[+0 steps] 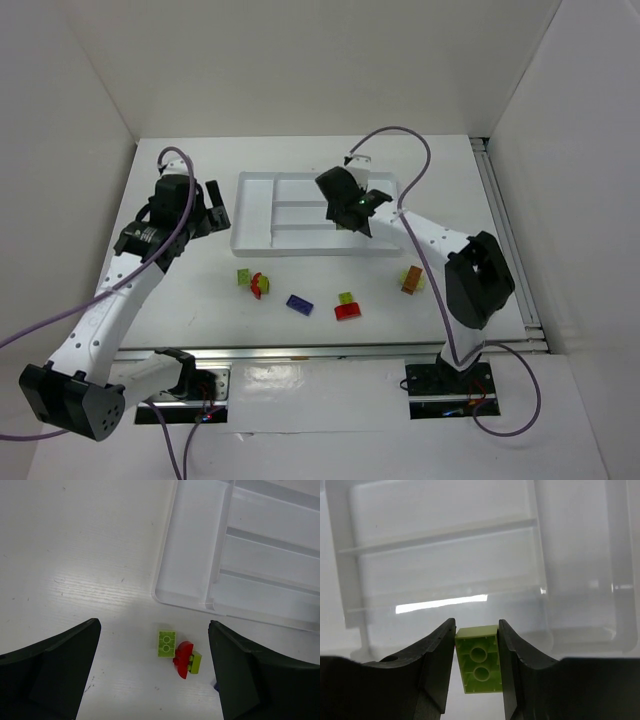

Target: Sort the legos into containers by color

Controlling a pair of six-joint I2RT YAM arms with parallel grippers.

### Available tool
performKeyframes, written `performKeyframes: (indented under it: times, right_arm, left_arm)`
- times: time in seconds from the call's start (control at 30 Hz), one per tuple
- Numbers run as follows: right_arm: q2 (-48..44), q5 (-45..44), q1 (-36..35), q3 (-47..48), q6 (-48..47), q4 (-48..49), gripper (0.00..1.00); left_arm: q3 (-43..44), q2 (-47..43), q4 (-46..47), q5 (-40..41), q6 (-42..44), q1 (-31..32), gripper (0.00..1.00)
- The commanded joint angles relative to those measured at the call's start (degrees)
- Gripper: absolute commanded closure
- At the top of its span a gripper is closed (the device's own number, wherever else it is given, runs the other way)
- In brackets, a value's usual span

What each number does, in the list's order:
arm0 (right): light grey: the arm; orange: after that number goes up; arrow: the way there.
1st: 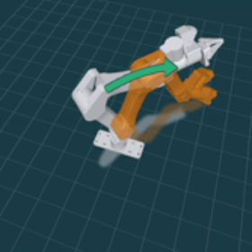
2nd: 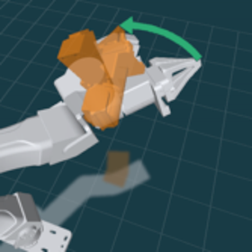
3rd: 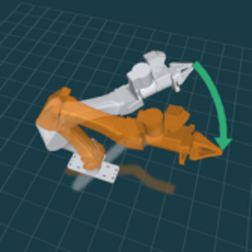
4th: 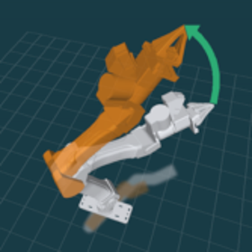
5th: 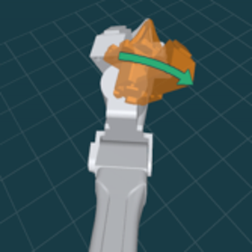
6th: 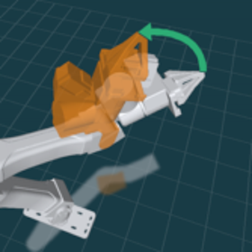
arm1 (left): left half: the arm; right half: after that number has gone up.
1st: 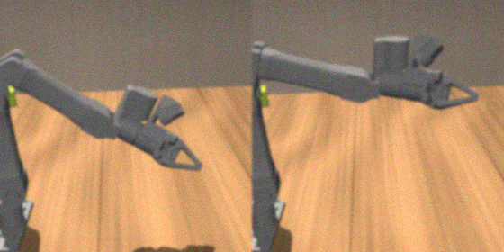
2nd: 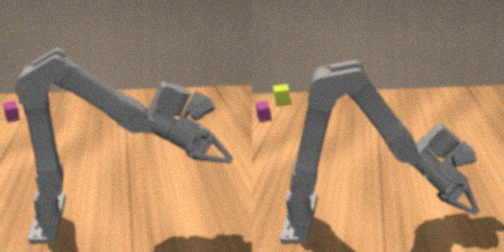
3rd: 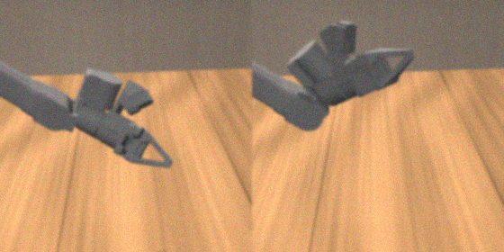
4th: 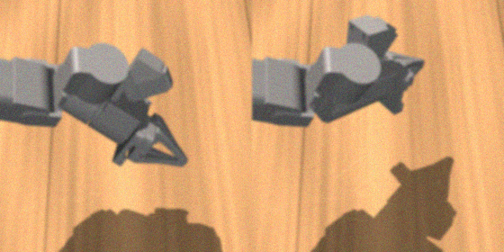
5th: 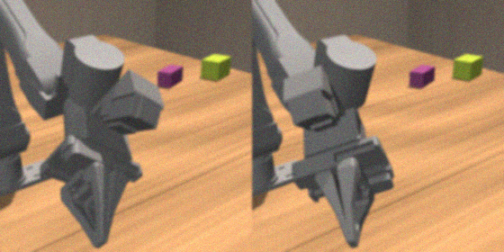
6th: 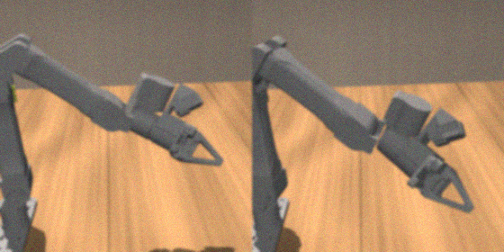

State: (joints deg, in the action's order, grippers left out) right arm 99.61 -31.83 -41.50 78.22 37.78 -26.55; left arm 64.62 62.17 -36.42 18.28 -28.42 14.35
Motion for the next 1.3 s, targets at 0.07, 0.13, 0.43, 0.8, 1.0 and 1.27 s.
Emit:
performKeyframes:
  times: [0.07,0.13,0.43,0.8,1.0,1.27]
  right_arm:
    - [7.9,3.4,5.8,10.8,-5.1,3.8,0.66]
    - [10.7,4.2,8.2,16.1,-5.6,3.8,0.66]
    - [29.7,4.8,12.6,38.3,-8.7,-0.3,0.65]
    - [28.0,6.3,13.5,39.2,-8.6,-0.9,0.15]
    - [10.1,4.0,12.9,19.3,-8.1,3.5,0.22]
    - [-16.1,8.0,-0.2,-12.0,-8.6,5.4,0.17]
  left_arm:
    - [-0.3,0.4,1.0,-0.8,1.4,0.1,0.00]
    - [-0.3,0.4,1.0,-2.8,1.4,0.1,0.00]
    - [1.2,1.6,-0.9,-6.9,2.4,0.1,0.00]
    - [0.7,2.3,-1.5,-7.3,1.9,0.1,0.00]
    - [0.2,2.3,-0.9,-8.4,0.7,0.1,0.01]
    - [-0.9,2.3,-0.9,-8.4,0.7,1.7,0.01]
